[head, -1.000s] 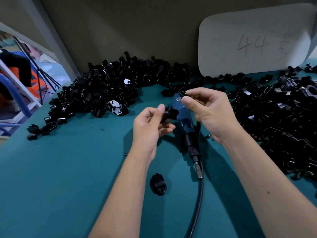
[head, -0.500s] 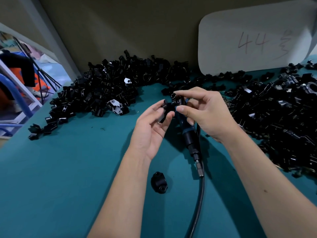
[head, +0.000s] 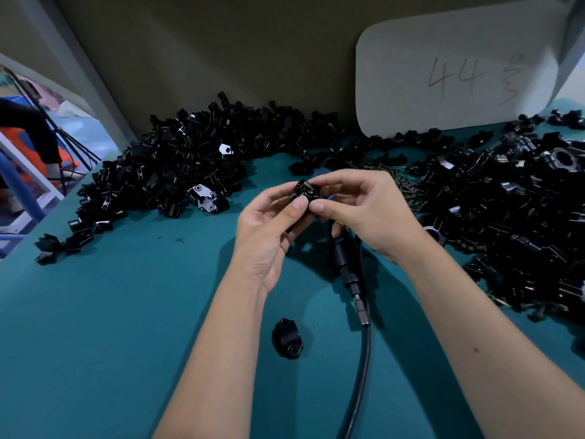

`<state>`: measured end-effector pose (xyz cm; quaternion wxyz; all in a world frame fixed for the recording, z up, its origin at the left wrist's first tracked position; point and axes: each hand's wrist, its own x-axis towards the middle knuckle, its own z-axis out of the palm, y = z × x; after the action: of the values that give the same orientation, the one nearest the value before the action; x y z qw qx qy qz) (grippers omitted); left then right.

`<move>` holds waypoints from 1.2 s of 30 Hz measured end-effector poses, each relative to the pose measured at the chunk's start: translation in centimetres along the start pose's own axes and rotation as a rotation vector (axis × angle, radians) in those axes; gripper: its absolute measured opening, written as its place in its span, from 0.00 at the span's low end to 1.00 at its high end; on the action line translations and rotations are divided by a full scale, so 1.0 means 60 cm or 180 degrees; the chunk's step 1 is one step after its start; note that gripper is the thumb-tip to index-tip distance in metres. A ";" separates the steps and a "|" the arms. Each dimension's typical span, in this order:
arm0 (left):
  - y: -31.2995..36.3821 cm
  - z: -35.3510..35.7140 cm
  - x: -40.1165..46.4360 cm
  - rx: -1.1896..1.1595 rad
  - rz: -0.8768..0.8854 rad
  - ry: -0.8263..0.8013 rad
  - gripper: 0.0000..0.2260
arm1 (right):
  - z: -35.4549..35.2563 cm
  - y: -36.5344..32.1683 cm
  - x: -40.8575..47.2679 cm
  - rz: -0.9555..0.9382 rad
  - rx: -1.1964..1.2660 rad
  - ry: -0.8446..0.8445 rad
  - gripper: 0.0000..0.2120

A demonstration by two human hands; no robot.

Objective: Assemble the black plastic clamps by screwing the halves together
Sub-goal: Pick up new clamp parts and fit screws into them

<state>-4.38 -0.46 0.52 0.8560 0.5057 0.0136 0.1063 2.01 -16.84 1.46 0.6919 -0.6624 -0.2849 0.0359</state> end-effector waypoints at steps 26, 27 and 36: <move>0.008 -0.014 0.002 -0.0223 -0.0328 0.0183 0.03 | 0.023 -0.007 0.000 -0.0344 -0.1476 0.0004 0.18; 0.008 -0.014 0.002 -0.0202 -0.0346 0.0177 0.03 | 0.020 -0.008 0.000 -0.0331 -0.1516 -0.0027 0.18; 0.002 0.003 0.001 -0.0059 -0.0339 0.0115 0.04 | -0.004 -0.021 -0.002 0.0086 -0.1327 -0.0126 0.16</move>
<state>-4.34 -0.57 0.73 0.8647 0.4943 0.0550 0.0698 1.63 -17.26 2.62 0.5336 -0.7942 -0.2907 -0.0015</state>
